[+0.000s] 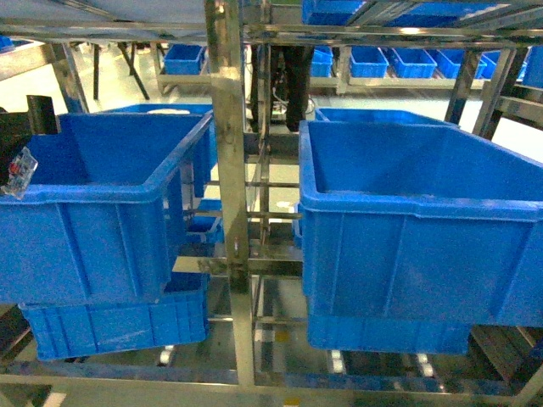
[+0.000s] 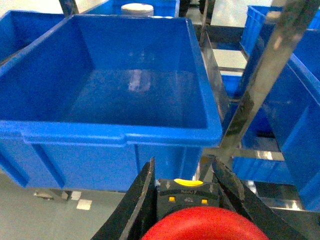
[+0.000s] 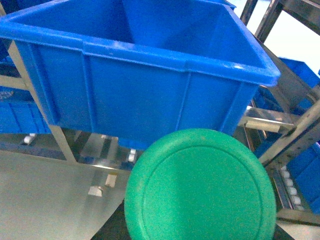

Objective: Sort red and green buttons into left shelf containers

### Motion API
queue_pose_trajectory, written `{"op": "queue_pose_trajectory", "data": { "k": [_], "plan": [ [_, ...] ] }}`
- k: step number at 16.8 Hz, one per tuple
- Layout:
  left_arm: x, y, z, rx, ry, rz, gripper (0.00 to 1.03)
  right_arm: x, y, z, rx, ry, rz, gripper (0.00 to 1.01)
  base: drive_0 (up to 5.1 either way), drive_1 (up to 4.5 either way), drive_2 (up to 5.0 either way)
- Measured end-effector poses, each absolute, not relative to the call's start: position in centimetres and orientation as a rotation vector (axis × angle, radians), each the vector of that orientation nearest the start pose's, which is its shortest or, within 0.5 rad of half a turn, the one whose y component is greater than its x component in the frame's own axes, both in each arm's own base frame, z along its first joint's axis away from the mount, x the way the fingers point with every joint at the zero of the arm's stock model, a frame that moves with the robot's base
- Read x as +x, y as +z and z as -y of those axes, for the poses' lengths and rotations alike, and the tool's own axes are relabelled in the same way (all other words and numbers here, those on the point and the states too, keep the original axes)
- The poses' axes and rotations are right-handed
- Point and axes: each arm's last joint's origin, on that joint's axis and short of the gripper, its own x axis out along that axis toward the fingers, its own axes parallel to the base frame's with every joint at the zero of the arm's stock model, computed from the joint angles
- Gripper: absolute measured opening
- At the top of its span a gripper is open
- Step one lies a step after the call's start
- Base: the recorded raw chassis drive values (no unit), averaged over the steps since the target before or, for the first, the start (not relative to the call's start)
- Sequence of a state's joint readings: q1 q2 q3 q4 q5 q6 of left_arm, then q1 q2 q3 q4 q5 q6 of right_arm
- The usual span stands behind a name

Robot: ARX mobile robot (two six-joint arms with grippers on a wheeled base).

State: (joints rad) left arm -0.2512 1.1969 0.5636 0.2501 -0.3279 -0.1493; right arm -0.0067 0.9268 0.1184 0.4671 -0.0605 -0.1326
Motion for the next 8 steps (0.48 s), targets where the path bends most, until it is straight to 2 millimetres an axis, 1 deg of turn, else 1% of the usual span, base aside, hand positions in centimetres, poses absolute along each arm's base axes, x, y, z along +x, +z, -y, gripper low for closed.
{"op": "queue_pose_trajectory", "data": {
  "k": [3,6,8],
  "plan": [
    [23.94,21.7,5.19,-0.038,0.101,-0.362,0.3,16.52,14.65,-0.06,-0.12,0.075,-0.338,0.26,-4.1,4.53,-0.5],
    [23.99,21.62,4.81,-0.037,0.129,-0.364,0.3,16.53,14.66,-0.08,-0.119,0.078,-0.336,0.26,-0.3,-0.34,-0.3],
    [23.95,21.62,5.08,-0.037,0.111,-0.365,0.3,16.52,14.64,-0.07,-0.119,0.078,-0.338,0.26,-0.2,-0.22,-0.2]
  ]
}}
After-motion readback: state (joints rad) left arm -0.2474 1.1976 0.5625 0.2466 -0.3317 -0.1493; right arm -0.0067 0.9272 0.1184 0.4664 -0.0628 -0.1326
